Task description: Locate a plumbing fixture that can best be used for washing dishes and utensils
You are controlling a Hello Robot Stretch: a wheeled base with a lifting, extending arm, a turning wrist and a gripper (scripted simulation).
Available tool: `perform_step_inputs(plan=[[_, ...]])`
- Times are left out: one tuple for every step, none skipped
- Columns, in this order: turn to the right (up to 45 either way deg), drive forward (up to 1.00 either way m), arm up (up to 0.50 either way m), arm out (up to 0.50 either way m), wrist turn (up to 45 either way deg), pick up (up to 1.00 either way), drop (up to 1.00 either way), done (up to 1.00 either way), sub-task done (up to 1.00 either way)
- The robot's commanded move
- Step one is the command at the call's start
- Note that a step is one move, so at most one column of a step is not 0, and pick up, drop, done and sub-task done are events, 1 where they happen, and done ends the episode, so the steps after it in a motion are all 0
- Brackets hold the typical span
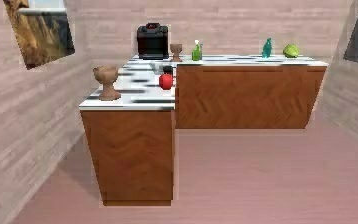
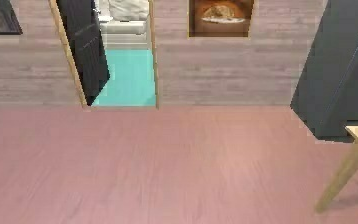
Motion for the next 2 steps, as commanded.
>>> perform_step_inputs(plan=[[-45.0,0.00,0.00,0.00,0.0,0.00,0.00,0.00,0.00],[-45.0,0.00,0.00,0.00,0.0,0.00,0.00,0.00,0.00]])
